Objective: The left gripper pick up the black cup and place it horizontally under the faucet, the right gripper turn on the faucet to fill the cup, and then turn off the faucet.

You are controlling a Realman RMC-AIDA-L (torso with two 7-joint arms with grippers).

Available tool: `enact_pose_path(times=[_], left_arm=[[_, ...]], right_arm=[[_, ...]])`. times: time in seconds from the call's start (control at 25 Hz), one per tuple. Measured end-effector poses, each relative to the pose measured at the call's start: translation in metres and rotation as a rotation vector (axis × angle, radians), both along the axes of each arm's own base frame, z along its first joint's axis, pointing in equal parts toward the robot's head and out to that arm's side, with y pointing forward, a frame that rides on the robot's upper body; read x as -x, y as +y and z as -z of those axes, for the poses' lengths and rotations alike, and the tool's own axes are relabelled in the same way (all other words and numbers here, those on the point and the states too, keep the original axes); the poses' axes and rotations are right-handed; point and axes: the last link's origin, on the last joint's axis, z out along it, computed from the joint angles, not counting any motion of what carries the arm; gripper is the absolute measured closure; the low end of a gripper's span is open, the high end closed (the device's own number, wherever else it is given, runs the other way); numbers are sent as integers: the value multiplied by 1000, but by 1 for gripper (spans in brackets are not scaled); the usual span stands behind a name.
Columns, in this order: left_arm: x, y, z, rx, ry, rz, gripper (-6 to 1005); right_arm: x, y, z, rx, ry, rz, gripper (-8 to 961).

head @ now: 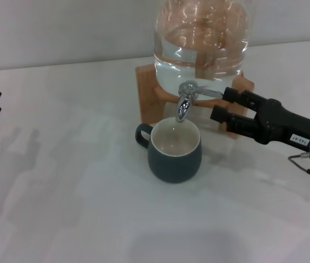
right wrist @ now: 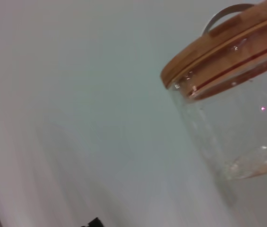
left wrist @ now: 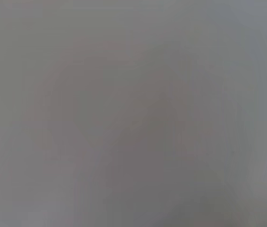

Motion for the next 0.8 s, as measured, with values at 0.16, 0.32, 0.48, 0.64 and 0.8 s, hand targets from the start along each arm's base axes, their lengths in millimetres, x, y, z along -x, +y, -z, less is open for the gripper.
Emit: enact_pose_path(times=[0.16, 0.32, 0.48, 0.64, 0.8], left_arm=[[2, -1, 0, -1, -1, -8, 552], [3, -2, 0, -1, -2, -12, 552], [4, -1, -1, -3, -2, -12, 552], [4, -2, -1, -4, -2, -13, 552], [2, -1, 0, 2, -1, -6, 552]], right_arm=[[7, -3, 6, 30, 5, -37, 111], [12, -4, 10, 47, -5, -66, 111], [11, -6, 10, 51, -7, -65, 111], [8, -7, 7, 31, -1, -51, 111], [5, -6, 4, 14, 0, -38, 111]])
